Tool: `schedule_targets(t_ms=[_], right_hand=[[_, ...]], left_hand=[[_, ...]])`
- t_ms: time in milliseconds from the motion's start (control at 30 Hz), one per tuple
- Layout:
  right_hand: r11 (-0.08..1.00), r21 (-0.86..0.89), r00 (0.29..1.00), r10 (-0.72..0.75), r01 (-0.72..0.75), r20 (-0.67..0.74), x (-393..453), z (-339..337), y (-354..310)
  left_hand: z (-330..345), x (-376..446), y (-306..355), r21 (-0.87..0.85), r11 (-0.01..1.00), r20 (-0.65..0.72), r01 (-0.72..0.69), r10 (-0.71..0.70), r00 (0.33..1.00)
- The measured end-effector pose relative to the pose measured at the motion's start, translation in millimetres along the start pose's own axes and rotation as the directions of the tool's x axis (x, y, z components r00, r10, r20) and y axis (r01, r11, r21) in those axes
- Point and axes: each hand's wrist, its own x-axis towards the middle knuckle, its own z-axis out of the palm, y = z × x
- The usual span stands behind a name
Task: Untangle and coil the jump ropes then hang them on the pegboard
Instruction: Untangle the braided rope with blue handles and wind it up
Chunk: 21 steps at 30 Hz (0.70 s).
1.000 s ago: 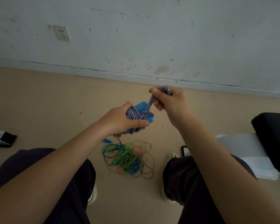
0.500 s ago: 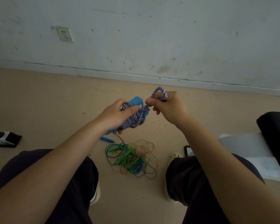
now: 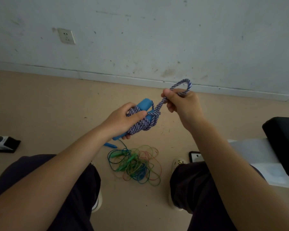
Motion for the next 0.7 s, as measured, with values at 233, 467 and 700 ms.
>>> schedule_targets(t_ms=[233,467,700], right_hand=[[0.947,-0.320,0.985,0.078,-0.025,0.153,-7,15,11],[0.942,-0.334,0.985,0.033,0.026,0.169,-14,18,6],[0.957,-0.275,0.985,-0.043,0.089,0.167,-18,22,2]], left_hand=[[3,2,1,-0.067,0.998,-0.017,0.016,-0.017,1.000],[2,5,0,-0.175,0.975,0.054,0.135,-0.128,0.990],[-6,7,-1,-0.120,0.986,0.029,0.115,-0.112,0.993]])
